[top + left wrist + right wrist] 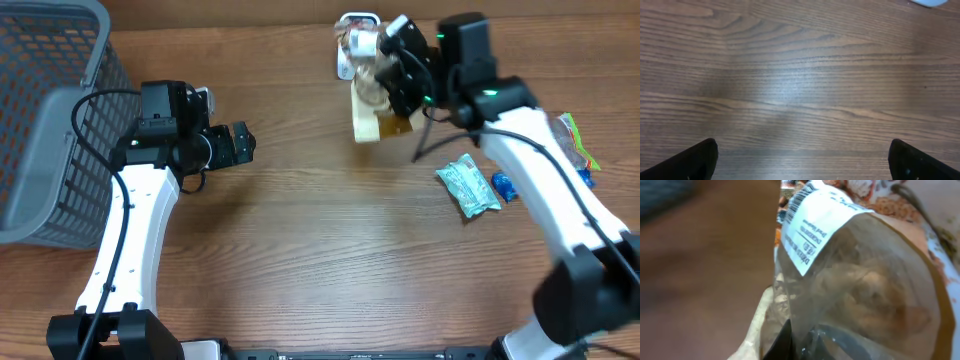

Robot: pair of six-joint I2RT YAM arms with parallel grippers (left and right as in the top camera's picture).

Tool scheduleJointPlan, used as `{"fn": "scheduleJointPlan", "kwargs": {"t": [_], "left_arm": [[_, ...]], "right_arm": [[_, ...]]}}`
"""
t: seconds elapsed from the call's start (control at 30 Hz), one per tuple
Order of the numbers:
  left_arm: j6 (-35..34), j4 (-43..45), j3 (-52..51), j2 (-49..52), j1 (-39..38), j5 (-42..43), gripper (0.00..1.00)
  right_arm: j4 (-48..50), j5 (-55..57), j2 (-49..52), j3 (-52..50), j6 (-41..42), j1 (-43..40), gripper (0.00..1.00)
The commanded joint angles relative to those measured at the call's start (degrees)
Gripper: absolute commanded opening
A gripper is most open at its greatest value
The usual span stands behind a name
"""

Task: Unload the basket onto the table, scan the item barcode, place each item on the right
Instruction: 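Hold the mushroom bag's barcode label against the white scanner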

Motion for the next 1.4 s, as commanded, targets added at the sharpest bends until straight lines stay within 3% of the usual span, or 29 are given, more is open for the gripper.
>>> {"fn": "scheduleJointPlan", "kwargs": {"t": [0.0, 0.07, 0.2, 0.37, 0.5, 0.7, 1.03, 1.37], "left_arm": [[1.29, 0.04, 1.22, 0.09, -0.39, 0.52, 1.0], [1.29, 0.04, 1.22, 0.09, -0.39, 0.52, 1.0], [1.29, 0.04, 1.22, 0.09, -0.39, 0.52, 1.0], [1.29, 0.04, 1.22, 0.09, -0.39, 0.5, 1.0], [1.29, 0.04, 1.22, 0.09, -0.39, 0.52, 1.0], [1.29, 0.04, 1.22, 0.09, -0.39, 0.52, 1.0], [1.29, 0.04, 1.22, 0.09, -0.39, 0.52, 1.0], [1.29, 0.04, 1.22, 0.09, -0.39, 0.5, 1.0]], "right_arm": [[8.02, 34.97, 5.4, 0.66, -1.27, 3.3, 0.04], [15.08, 48.0, 8.2, 0.66, -8.24, 4.9, 0.04], [22.6, 53.2, 11.67, 0.66, -25.16, 5.84, 0.04], [39.23, 62.38, 18.75, 0.66, -43.91, 5.86, 0.04], [50.77, 61.64, 23.47, 0.68, -54.58, 5.86, 0.04], [59.65, 57.27, 29.7, 0.68, -70.23, 6.4, 0.04], [67.82, 49.66, 34.05, 0.68, -72.04, 6.82, 0.04], [68.96, 47.3, 35.08, 0.68, -71.78, 5.88, 0.04]]}}
